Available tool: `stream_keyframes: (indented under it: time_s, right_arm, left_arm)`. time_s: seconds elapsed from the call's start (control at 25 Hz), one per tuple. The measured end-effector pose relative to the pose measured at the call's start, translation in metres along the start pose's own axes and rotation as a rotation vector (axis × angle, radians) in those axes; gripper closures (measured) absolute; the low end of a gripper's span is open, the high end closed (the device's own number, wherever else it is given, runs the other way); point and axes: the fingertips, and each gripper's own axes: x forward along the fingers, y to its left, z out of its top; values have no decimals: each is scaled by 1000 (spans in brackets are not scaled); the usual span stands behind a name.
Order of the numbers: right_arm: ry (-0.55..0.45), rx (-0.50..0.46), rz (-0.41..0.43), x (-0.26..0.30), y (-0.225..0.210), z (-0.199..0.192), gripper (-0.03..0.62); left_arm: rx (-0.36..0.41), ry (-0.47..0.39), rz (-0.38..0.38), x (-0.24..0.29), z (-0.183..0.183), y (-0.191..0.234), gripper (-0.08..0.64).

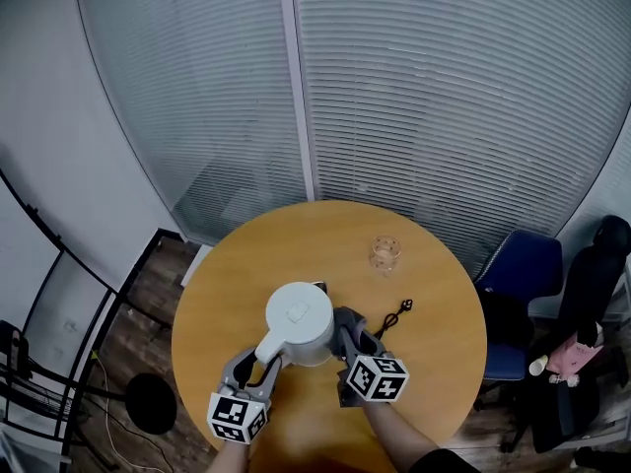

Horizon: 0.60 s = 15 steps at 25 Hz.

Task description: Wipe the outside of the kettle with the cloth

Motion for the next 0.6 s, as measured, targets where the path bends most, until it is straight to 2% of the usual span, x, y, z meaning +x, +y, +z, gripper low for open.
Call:
stream_keyframes:
  time_s: [0.32,0.6]
  right_arm:
    - [153,79,-97,20,-39,-61,505]
    - [212,113,-128,18,-49,-86,505]
  left_arm:
    - [1,9,-6,-2,-1,-2,391]
    - [-2,19,-15,-2,-3,-2,391]
